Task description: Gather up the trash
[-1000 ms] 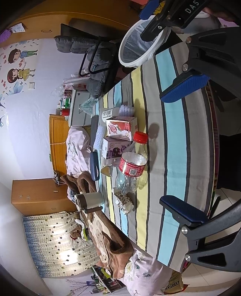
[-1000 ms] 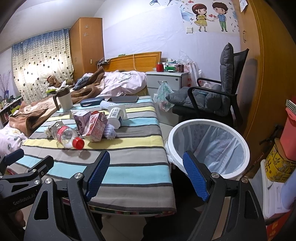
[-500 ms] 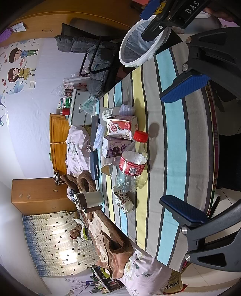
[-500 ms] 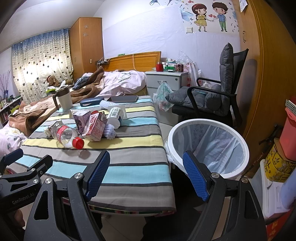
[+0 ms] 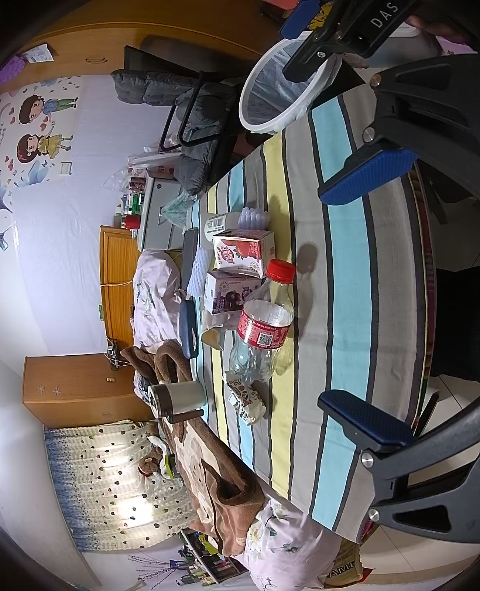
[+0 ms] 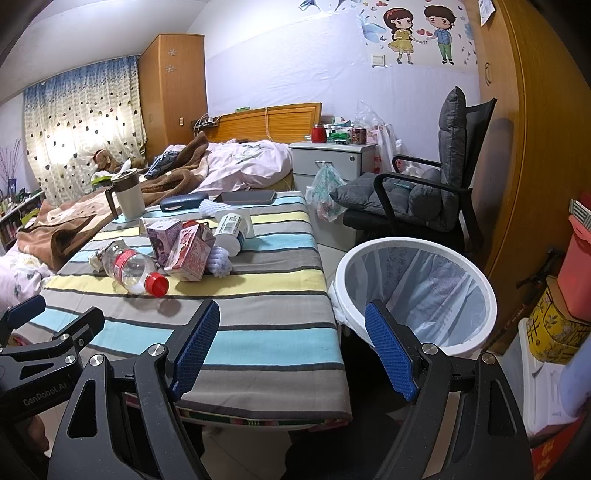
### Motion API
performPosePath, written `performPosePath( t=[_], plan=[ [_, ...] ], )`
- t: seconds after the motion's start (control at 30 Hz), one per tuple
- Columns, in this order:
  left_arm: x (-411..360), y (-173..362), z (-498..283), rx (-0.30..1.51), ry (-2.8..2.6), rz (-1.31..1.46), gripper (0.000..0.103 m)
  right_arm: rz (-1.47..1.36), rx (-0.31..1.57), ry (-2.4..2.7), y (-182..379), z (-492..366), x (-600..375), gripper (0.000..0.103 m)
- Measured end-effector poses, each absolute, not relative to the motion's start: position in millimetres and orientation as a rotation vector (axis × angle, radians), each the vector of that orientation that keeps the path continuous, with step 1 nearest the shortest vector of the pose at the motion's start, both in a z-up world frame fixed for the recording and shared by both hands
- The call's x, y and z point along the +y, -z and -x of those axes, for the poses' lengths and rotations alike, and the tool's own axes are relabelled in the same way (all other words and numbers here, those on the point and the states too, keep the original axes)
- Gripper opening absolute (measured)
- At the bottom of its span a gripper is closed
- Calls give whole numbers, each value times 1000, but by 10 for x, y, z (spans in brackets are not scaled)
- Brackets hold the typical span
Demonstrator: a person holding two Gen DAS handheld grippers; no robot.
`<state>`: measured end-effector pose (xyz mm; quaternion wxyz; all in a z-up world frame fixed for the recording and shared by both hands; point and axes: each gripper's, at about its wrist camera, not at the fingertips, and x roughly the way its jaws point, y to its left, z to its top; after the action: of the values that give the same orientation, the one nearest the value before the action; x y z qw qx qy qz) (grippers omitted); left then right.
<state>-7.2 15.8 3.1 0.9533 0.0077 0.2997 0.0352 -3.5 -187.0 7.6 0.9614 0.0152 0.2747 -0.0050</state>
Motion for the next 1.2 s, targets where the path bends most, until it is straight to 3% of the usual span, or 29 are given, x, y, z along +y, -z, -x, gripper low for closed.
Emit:
performPosePath(
  t=[1.2],
  plan=[
    [486,35,-59,674,-88,-10,102,-16,554,-61,-25,-87,-1749,82]
  ],
)
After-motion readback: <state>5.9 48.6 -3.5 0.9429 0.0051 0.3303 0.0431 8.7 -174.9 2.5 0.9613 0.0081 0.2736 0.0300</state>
